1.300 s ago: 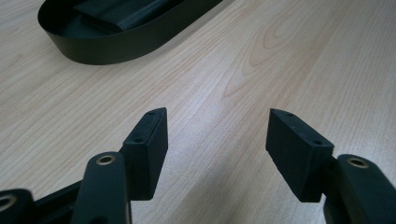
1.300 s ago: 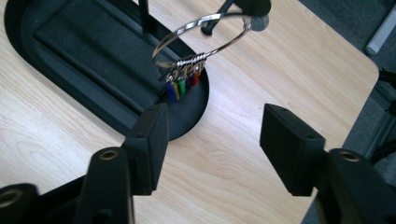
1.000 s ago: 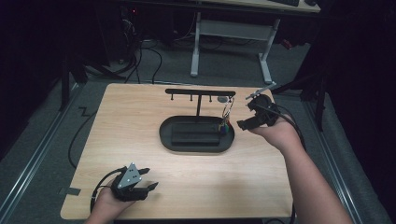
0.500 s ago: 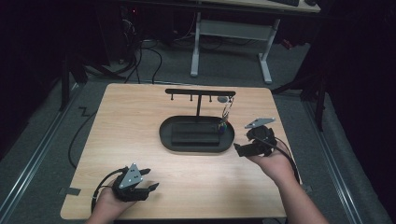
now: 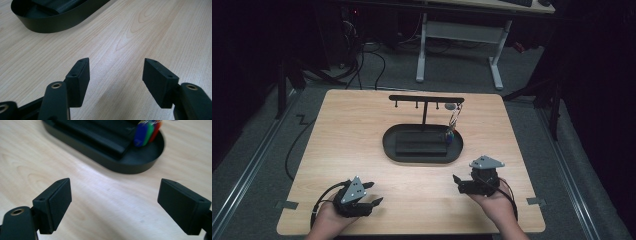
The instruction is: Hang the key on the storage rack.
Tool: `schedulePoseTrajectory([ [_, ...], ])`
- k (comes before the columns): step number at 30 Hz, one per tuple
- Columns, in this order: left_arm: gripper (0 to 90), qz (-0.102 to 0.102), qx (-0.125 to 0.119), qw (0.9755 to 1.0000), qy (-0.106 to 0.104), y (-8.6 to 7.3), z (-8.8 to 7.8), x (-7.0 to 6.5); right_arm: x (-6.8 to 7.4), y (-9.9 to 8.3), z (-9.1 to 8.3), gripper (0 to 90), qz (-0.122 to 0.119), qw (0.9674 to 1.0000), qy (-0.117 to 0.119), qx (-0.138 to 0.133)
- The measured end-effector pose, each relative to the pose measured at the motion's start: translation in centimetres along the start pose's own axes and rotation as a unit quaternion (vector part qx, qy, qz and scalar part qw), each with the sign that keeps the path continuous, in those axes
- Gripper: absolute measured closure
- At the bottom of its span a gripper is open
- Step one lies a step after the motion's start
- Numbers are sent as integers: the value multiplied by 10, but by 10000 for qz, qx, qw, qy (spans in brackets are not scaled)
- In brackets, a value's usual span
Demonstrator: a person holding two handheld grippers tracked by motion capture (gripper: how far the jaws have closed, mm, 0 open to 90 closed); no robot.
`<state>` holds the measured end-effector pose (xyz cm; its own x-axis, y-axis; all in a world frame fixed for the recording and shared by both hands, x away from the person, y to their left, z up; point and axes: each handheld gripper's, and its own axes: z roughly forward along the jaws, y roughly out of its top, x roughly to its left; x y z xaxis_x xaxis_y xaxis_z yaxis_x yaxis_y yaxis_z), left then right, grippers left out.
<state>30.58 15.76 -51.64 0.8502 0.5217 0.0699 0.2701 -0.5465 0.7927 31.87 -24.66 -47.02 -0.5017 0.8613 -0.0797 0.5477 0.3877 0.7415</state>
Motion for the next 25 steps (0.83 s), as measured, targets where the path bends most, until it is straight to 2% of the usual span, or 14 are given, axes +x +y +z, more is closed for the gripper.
schedulePoseTrajectory([
  [5,395,-48,-36,10000,-29,0,0,-2,14,-31,8,128,67,9995,99,-292],
  [8,392,-69,3,10000,-33,1,1,-4,23,-59,12,146,236,9973,-111,-689],
  [9,391,-84,-35,10000,-36,2,1,-4,25,-63,14,135,276,9986,111,-433],
  [10,390,-93,-59,9999,-38,2,0,-5,27,-63,15,105,276,9988,319,-260],
  [11,390,-71,-54,10000,-32,2,-1,-6,28,-64,13,111,206,9986,293,-379],
  [13,390,-70,-45,10000,-19,2,-1,-6,31,-64,6,127,293,9968,220,-716],
  [14,390,-91,-53,9999,-17,2,0,-6,32,-63,4,127,262,9962,225,-801],
  [17,389,-99,-50,9999,-31,2,1,-5,36,-60,2,126,24,9967,110,-808],
  [25,387,-144,-97,9998,27,-1,-5,1,33,-59,6,126,50,9970,8,-776],
])
